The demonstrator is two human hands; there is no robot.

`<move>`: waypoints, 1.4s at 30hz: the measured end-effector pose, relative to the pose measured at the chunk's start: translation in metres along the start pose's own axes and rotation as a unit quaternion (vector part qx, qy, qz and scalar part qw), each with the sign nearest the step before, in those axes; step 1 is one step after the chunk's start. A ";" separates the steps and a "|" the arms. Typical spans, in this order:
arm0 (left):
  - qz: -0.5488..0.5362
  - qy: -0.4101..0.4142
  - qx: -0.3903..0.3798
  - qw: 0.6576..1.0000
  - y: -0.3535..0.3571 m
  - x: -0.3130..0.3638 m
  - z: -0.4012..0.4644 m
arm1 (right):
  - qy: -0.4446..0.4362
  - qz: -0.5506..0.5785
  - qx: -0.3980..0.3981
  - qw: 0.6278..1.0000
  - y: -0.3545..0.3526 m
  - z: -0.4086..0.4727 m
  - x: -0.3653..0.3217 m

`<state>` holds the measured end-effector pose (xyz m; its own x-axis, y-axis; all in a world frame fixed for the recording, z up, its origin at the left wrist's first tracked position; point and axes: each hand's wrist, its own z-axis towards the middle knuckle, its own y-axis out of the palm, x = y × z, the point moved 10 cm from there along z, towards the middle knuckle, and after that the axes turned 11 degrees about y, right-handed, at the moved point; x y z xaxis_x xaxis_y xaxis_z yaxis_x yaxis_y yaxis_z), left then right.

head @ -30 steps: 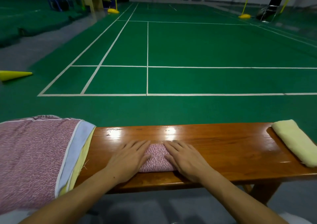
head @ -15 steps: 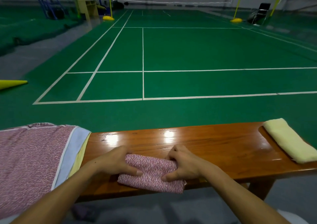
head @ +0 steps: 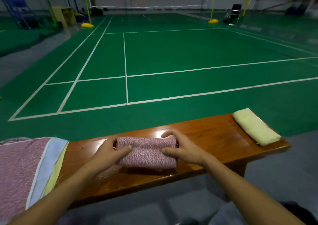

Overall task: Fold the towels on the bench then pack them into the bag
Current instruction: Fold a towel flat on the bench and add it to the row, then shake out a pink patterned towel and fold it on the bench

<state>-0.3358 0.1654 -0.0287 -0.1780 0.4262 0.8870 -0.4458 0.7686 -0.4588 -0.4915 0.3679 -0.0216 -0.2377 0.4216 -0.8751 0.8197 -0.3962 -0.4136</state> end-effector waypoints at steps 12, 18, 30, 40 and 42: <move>0.076 0.106 -0.062 0.990 0.196 0.135 0.126 | -0.027 -0.059 0.190 0.980 -0.189 -0.076 0.093; 0.067 0.193 -0.119 0.972 0.330 0.211 0.204 | 0.017 -0.045 0.374 0.926 -0.304 -0.115 0.157; 0.153 0.211 -0.242 0.935 0.529 0.204 0.253 | 0.200 -0.099 0.504 0.834 -0.388 -0.125 0.284; 0.187 0.237 -0.213 0.929 0.501 0.234 0.247 | 0.299 -0.257 0.466 0.792 -0.389 -0.139 0.244; 0.192 0.247 -0.211 0.926 0.480 0.246 0.240 | 0.267 -0.300 0.494 0.771 -0.385 -0.144 0.213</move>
<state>-0.8039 0.5246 -0.0183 0.2165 0.7925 0.5701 -0.0319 0.5894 -0.8072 -0.7832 0.7277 -0.0123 0.0452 0.9423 -0.3317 -0.2141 -0.3152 -0.9246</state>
